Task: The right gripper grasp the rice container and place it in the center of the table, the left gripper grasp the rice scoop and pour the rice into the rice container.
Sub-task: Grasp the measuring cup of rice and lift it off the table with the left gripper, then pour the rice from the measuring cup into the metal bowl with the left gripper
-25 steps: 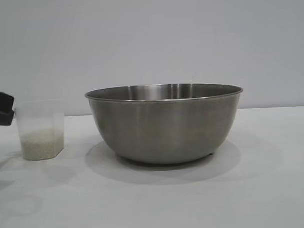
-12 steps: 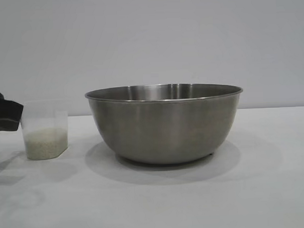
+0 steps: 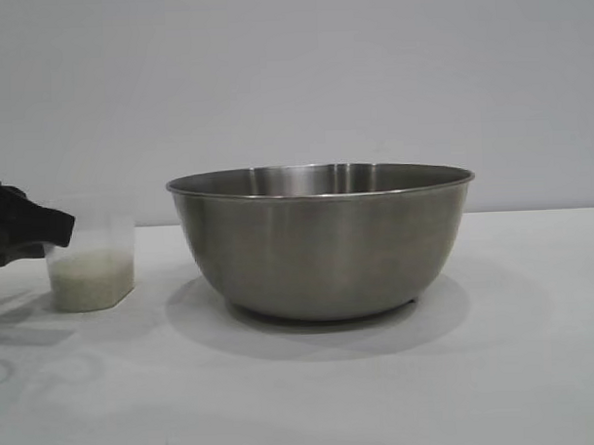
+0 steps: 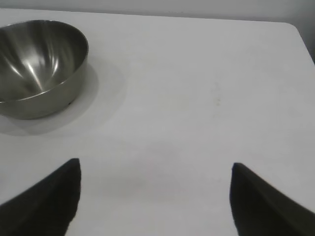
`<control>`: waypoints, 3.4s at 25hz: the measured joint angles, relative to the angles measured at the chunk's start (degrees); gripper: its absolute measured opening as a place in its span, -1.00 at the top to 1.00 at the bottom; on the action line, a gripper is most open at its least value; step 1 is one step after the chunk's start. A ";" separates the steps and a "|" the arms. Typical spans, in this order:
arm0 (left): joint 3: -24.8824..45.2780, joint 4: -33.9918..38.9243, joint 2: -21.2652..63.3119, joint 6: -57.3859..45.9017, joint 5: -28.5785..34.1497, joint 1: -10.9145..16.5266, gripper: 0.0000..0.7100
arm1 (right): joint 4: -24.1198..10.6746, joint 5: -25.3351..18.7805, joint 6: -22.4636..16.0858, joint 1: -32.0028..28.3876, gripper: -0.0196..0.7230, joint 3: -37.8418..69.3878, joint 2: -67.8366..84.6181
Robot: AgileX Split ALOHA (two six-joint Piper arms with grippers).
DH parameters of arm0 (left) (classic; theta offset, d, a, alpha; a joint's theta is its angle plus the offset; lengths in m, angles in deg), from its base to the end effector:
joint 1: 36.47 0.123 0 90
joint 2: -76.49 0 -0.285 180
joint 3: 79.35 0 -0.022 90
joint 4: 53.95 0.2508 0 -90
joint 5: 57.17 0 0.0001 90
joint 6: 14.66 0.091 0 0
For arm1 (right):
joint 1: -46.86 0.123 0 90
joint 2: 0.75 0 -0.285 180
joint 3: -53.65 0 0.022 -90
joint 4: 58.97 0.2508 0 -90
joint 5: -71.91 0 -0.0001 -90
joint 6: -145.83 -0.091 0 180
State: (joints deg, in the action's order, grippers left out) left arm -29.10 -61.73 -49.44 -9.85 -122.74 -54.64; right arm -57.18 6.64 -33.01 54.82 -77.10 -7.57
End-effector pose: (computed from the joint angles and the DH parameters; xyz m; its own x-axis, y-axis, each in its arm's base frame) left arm 0.2793 -0.0799 0.0728 -0.3319 0.1377 -0.9332 0.2092 0.9754 0.0695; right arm -0.0098 0.0012 0.2677 -0.5138 -0.0791 -0.8543 -0.1661 0.9861 0.0086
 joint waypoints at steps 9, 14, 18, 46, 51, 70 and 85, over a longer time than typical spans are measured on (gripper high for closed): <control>-2.33 2.81 -0.11 3.21 0.00 0.00 1.00 | 0.00 0.00 0.00 0.00 -0.58 0.00 0.00; -2.75 2.81 0.57 3.34 0.25 0.00 1.00 | 0.00 0.00 0.00 0.00 -0.58 0.00 0.00; -3.66 2.81 4.19 8.34 0.86 0.00 1.00 | 0.00 0.00 0.00 0.00 -0.58 0.00 0.00; -26.11 43.11 7.80 48.50 0.86 -0.09 1.00 | 0.00 0.00 0.00 0.00 -0.58 0.00 0.00; -27.18 43.70 7.80 56.78 0.75 -0.62 1.00 | 0.00 0.00 0.00 0.00 -0.58 0.00 0.00; -27.29 48.01 7.80 89.73 3.23 -6.97 1.00 | 0.00 0.00 0.00 0.00 -0.58 0.00 0.00; -27.37 48.01 4.96 113.37 4.09 -7.07 1.00 | 0.00 0.00 0.00 0.00 -0.58 0.00 0.00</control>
State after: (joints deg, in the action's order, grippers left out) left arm -56.47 -13.71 -44.47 103.53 -118.65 -61.70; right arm -57.18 6.64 -33.01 54.82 -77.10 -7.57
